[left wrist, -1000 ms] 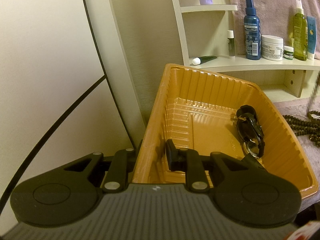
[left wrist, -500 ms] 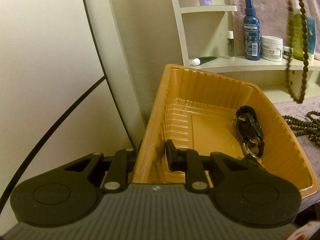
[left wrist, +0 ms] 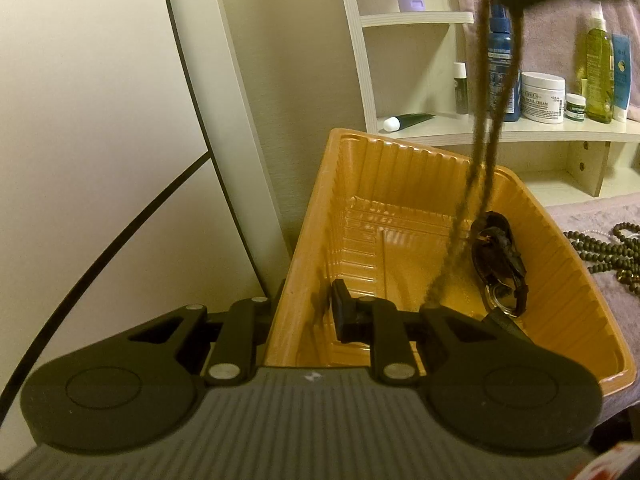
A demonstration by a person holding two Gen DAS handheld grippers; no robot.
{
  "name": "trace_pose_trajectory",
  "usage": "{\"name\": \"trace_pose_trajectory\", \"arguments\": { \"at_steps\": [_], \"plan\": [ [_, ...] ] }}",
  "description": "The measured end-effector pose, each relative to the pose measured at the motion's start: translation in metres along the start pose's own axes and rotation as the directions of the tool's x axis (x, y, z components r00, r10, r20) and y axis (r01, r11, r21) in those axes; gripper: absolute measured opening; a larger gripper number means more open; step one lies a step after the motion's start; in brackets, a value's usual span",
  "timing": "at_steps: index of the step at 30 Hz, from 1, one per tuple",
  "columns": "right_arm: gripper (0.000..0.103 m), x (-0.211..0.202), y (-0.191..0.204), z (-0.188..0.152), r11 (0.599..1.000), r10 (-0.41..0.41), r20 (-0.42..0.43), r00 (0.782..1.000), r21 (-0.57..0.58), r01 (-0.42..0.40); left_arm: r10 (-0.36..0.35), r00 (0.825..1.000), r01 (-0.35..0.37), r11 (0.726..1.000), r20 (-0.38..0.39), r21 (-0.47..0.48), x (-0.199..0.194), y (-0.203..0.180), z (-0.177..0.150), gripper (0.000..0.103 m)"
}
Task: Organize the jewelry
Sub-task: 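Lift the bead necklace and carry it over the orange tray, then lower the necklace into the tray and open the right gripper while the left holds the tray, then move the right gripper back to the remaining bead necklaces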
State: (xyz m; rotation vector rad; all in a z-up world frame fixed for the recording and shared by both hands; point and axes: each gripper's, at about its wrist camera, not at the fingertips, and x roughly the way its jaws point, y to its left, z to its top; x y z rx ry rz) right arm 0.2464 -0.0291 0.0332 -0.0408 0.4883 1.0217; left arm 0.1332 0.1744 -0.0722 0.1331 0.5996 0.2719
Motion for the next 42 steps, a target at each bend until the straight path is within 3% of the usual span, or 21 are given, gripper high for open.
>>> {"name": "trace_pose_trajectory", "arguments": {
  "at_steps": [9,17,19,21,24,34,42],
  "plan": [
    [0.006,0.025,-0.012,-0.044,0.999,-0.01,-0.146,0.989,0.048,0.017,0.002,1.0,-0.002,1.0,0.001,0.0,0.001,0.0,0.0,0.019],
    [0.006,0.026,-0.008,-0.045,0.996,0.041,-0.13,0.991,0.086,-0.03,0.002,1.0,-0.002,1.0,0.0,-0.002,0.001,-0.001,0.0,0.019],
    [0.008,0.028,-0.009,-0.046,0.996,0.032,-0.152,0.988,0.091,-0.018,0.001,1.0,-0.001,1.0,-0.001,-0.003,0.001,-0.001,0.001,0.019],
    [0.021,0.029,-0.009,-0.048,0.996,0.029,-0.164,0.986,0.087,-0.015,0.001,1.0,-0.001,1.0,-0.002,-0.004,0.001,0.0,0.0,0.019],
    [0.042,0.022,-0.009,-0.054,0.996,0.02,-0.16,0.987,0.088,-0.006,0.001,1.0,-0.001,1.0,-0.002,-0.004,0.001,0.0,0.0,0.019],
    [0.044,-0.013,-0.02,-0.078,0.99,-0.014,-0.166,0.986,0.135,0.037,0.001,1.0,-0.001,1.0,-0.003,-0.005,0.001,0.001,0.0,0.019],
    [0.044,-0.069,-0.039,-0.116,0.968,-0.132,-0.178,0.975,0.188,0.165,0.003,1.0,-0.003,1.0,-0.002,-0.006,0.001,0.001,0.0,0.019]
  ]
}}
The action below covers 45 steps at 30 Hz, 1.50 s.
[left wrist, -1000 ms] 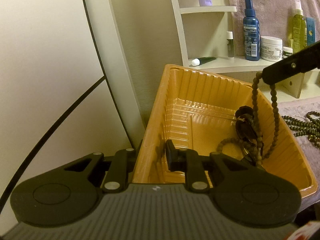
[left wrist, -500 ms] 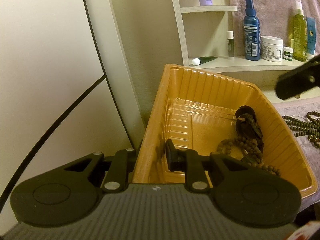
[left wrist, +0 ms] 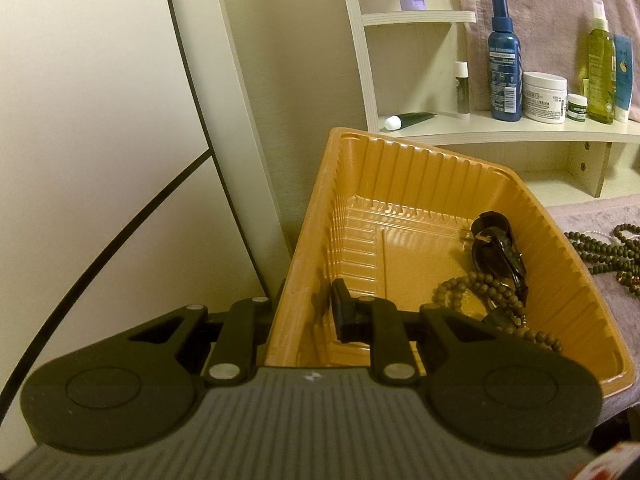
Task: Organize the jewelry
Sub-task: 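Move the right gripper back to the remaining bead necklaces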
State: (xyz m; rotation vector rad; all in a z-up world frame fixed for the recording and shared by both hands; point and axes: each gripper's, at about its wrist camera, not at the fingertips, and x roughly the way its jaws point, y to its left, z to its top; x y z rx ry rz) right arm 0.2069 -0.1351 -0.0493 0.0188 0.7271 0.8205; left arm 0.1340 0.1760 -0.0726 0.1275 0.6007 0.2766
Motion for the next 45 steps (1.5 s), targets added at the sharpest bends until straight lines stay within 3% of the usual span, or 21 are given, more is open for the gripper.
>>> {"name": "trace_pose_trajectory", "arguments": {
  "at_steps": [7,20,25,34,42,45],
  "plan": [
    [0.044,-0.019,-0.029,-0.032,0.995,-0.084,-0.045,0.995,0.055,0.086,0.002,1.0,-0.002,1.0,-0.001,0.001,0.0,0.0,0.0,0.02],
    [0.044,0.003,-0.046,-0.066,0.982,-0.172,-0.14,0.975,0.059,0.182,0.004,1.0,-0.004,1.0,-0.003,0.006,0.0,-0.001,0.001,0.02],
    [0.044,0.013,-0.047,-0.068,0.977,-0.187,-0.153,0.97,0.074,0.2,0.004,1.0,-0.004,1.0,-0.003,0.007,0.0,-0.001,0.001,0.02],
    [0.043,0.033,-0.032,-0.072,0.951,-0.309,-0.115,0.944,-0.026,0.308,0.005,1.0,-0.005,1.0,-0.002,0.008,0.0,-0.001,0.001,0.02],
    [0.011,0.034,-0.028,-0.073,0.948,-0.316,-0.109,0.943,-0.069,0.31,0.005,1.0,-0.005,1.0,-0.002,0.006,0.0,-0.001,0.001,0.02],
    [0.01,0.031,-0.028,-0.073,0.95,-0.312,-0.119,0.942,-0.064,0.307,0.005,1.0,-0.005,1.0,-0.002,0.006,0.0,-0.001,0.001,0.02]
  ]
}}
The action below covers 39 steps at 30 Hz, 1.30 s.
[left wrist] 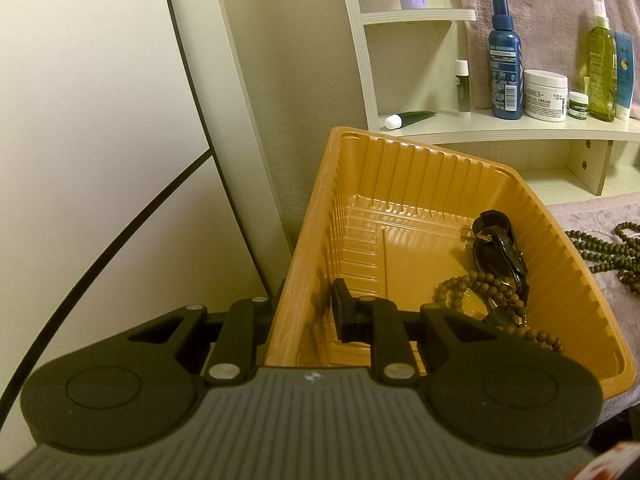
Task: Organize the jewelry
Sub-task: 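Move the right gripper back to the remaining bead necklaces, then grasp a dark bead necklace with the right gripper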
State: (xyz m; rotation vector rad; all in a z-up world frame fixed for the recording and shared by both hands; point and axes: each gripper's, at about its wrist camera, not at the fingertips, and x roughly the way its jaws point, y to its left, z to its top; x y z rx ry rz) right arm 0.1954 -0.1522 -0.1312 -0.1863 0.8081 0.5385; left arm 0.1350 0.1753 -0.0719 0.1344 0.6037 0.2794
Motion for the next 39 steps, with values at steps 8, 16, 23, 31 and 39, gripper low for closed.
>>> {"name": "trace_pose_trajectory", "arguments": {
  "at_steps": [8,16,23,31,39],
  "plan": [
    [0.0,-0.022,-0.014,0.0,0.995,0.051,0.013,0.999,0.081,-0.051,0.001,1.0,-0.001,1.0,0.001,0.0,0.0,0.0,0.0,0.02],
    [0.001,-0.029,-0.022,0.0,0.987,0.053,0.003,0.999,0.151,-0.053,0.001,1.0,-0.001,1.0,0.001,0.0,0.0,0.0,0.0,0.02],
    [0.009,-0.016,-0.01,-0.006,0.995,0.033,-0.009,0.999,0.089,-0.032,0.0,1.0,0.0,1.0,0.001,-0.001,0.0,0.0,0.0,0.02],
    [0.03,0.006,0.0,0.005,0.999,0.02,0.025,0.999,0.028,-0.021,-0.001,1.0,0.001,1.0,-0.001,-0.003,0.0,0.0,0.0,0.02],
    [0.017,0.018,0.006,0.012,1.0,0.023,0.055,0.998,-0.014,-0.022,0.0,1.0,0.0,1.0,0.0,0.001,0.0,0.001,0.001,0.02]
  ]
}}
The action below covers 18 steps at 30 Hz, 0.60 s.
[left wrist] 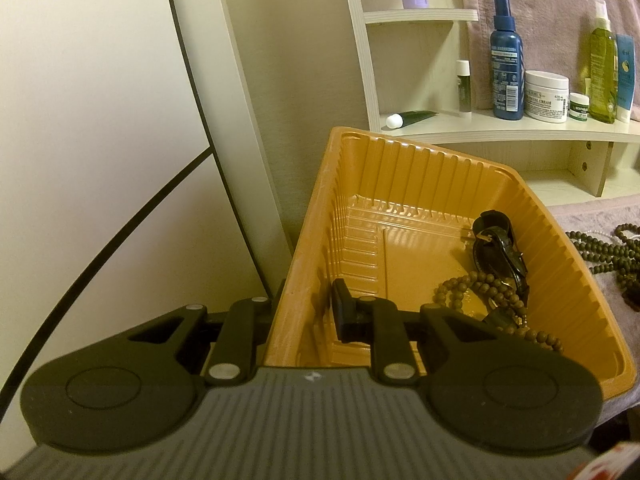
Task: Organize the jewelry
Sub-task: 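Grasp a dark bead necklace with the right gripper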
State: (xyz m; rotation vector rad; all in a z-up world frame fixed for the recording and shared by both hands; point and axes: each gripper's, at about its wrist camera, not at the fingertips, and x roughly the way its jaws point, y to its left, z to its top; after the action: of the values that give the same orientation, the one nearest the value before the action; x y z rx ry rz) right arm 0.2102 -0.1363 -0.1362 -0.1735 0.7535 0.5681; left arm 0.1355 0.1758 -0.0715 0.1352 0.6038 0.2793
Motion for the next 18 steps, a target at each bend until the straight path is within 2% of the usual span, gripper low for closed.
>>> {"name": "trace_pose_trajectory", "arguments": {
  "at_steps": [3,11,14,18],
  "plan": [
    [0.005,-0.001,0.003,0.0,1.0,0.019,-0.014,1.0,-0.009,-0.019,0.0,1.0,0.0,1.0,0.0,0.001,0.0,0.0,0.0,0.02],
    [0.005,-0.025,-0.006,-0.011,0.995,0.076,-0.043,0.996,0.072,-0.072,-0.001,1.0,0.001,1.0,0.0,-0.002,0.0,0.0,0.0,0.02],
    [0.005,-0.039,-0.013,-0.011,0.989,0.091,-0.019,0.996,0.115,-0.088,0.0,1.0,0.0,1.0,0.0,-0.002,0.0,0.0,0.0,0.02],
    [0.005,-0.056,-0.015,-0.001,0.989,0.095,0.02,0.995,0.114,-0.096,0.0,1.0,0.0,1.0,0.0,-0.001,0.0,0.0,0.0,0.02]
  ]
}}
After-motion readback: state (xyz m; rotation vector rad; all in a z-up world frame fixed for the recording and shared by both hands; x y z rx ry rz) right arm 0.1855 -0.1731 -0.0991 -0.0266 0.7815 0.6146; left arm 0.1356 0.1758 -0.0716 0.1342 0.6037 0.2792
